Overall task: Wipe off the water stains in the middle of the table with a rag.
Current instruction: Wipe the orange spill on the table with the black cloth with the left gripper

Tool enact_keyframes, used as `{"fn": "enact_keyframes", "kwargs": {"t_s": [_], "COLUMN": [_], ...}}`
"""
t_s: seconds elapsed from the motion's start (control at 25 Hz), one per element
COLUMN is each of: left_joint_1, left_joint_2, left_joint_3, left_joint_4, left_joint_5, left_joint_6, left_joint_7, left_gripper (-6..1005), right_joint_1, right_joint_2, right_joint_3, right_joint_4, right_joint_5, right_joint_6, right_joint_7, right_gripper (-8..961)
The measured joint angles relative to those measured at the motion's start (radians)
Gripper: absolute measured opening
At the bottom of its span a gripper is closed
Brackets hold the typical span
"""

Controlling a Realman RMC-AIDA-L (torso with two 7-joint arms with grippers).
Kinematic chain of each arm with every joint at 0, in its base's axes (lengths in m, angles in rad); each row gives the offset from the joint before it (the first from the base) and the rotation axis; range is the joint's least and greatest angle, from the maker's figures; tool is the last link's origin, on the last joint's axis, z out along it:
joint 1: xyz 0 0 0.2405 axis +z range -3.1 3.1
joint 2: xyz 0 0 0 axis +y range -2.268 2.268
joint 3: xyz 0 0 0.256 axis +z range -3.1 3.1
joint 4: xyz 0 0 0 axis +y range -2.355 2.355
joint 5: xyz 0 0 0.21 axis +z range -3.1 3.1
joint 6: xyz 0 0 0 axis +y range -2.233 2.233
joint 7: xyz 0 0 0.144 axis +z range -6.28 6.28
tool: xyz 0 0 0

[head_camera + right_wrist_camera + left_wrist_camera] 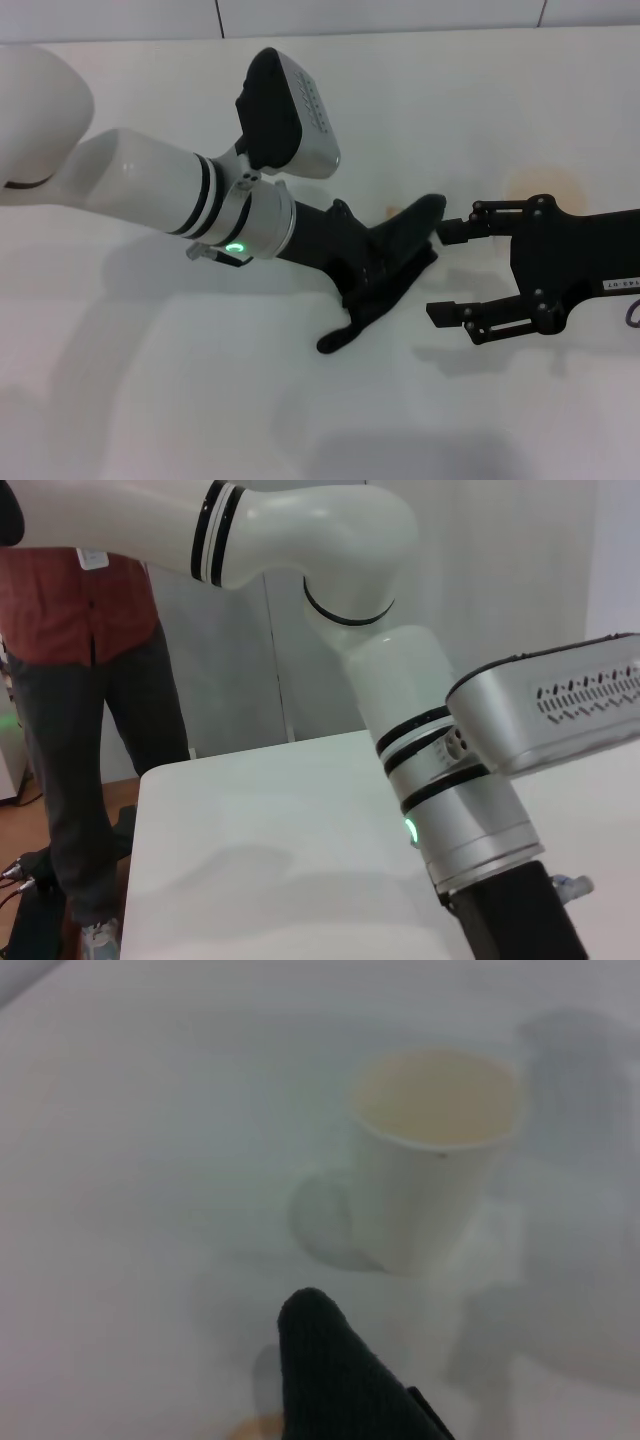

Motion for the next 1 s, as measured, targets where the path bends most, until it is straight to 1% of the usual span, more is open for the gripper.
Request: {"fn": "enact_keyframes", "kwargs": {"t_s": [0.28, 0.44, 0.68, 0.8, 1.0], "left_joint_1": [0.005, 0.005, 0.004, 0.002, 0.005], "left_joint_2": [0.000, 0.001, 0.007, 0.009, 0.011], "left_joint_3": [0.026, 0.024, 0.013, -0.017, -0.109], "left_joint_4": [0.001, 0.000, -0.003, -0.005, -0.006], "left_joint_5": [-0.023, -0.025, -0.021, -0.008, 0.041], "left_joint_6": [0.012, 0.001, -0.061, -0.077, -0.080], "left_joint_7": [0.001, 0.009, 0.014, 0.014, 0.021], "left_gripper": [73, 75, 78, 79, 81], "right_joint_1": [0.000, 0.001, 0.000, 0.000, -0.002], "right_joint_2": [0.000, 0.000, 0.000, 0.000, 0.000], "right_joint_3": [0.000, -0.001, -0.003, -0.002, -0.001], "right_joint_4": [0.000, -0.001, -0.002, -0.003, -0.004], "right_joint_5": [0.000, 0.000, 0.002, 0.002, 0.002], "right_joint_6": [0.004, 0.004, 0.003, 0.001, 0.001], "right_joint_7": [0.000, 0.000, 0.005, 0.009, 0.010], "right_gripper": [825, 824, 824, 825, 825]}}
